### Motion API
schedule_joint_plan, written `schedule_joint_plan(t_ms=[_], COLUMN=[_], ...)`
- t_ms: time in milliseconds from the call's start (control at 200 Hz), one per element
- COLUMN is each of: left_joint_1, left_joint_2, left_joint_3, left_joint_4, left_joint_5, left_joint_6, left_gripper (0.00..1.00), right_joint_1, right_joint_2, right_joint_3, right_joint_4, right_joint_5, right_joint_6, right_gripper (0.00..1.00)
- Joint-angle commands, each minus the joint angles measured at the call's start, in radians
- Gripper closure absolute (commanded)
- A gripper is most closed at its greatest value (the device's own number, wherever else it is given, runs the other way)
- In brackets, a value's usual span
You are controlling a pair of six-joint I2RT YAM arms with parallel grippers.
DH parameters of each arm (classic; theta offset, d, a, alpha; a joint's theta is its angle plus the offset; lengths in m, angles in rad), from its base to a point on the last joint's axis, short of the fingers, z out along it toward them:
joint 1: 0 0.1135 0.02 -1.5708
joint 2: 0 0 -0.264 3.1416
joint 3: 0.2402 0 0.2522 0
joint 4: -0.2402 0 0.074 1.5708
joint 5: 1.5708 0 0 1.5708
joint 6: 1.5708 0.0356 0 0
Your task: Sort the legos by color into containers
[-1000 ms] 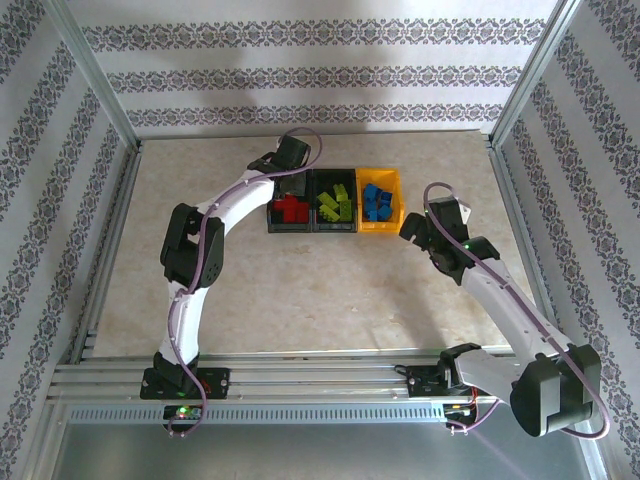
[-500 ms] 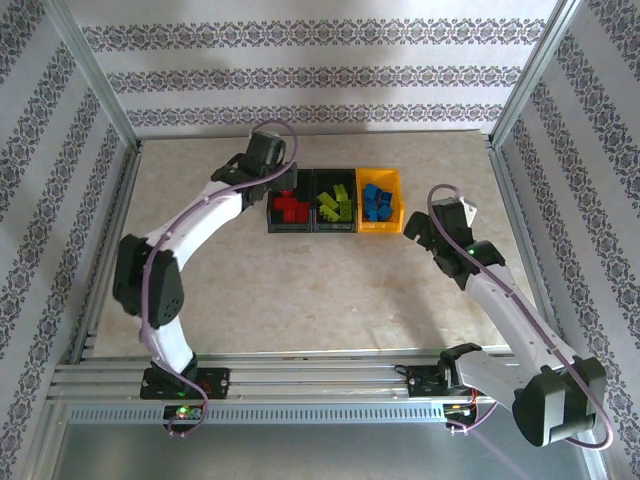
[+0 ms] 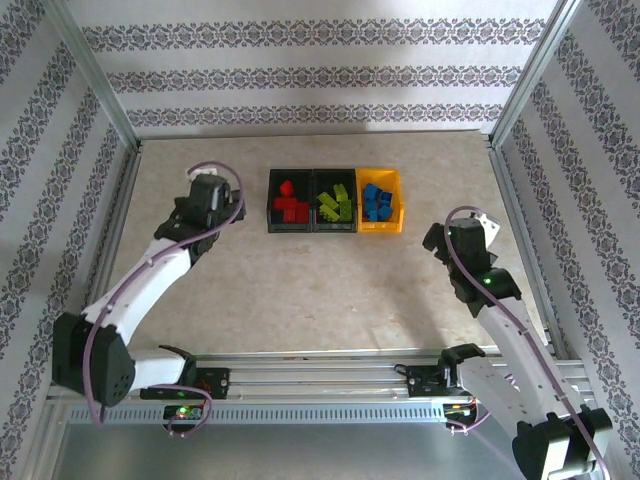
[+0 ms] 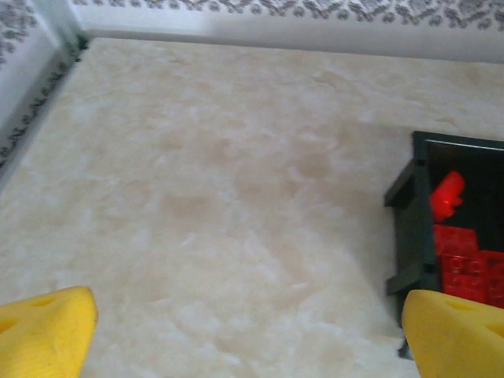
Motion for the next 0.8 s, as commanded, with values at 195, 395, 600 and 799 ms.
schedule_joint_plan(t_ms=[195, 395, 600, 799], left_joint_1=[0.084, 0.17, 0.227, 0.253], left_joint_2=[-0.187, -0.241, -0.261, -0.232], left_joint_3=[-0.244, -0.379, -0.502, -0.632], left_joint_4=[0.189, 0.309, 0.485, 0.775], left_joint_5=[-0.107, -0.09, -0.052, 0.031], left_joint_6=[-0.047, -0.06, 0.014, 0.134], left_gripper=[0.0, 0.0, 0.0, 0.0], right_joint_1=[-0.029, -0.03, -0.035, -0.077], right_joint_2=[-0.039, -0.037, -0.027, 0.01], right_joint_3=[-0.11, -0.216, -0.366, -0.469], right_joint_4=[0.156, 0.367, 0.663, 0.913], right_joint_5=[0.152, 0.195, 0.181, 0.087], right_joint_6=[-0.133, -0.268, -0.427, -0.507], right_gripper=[0.02, 0.02, 0.02, 0.02])
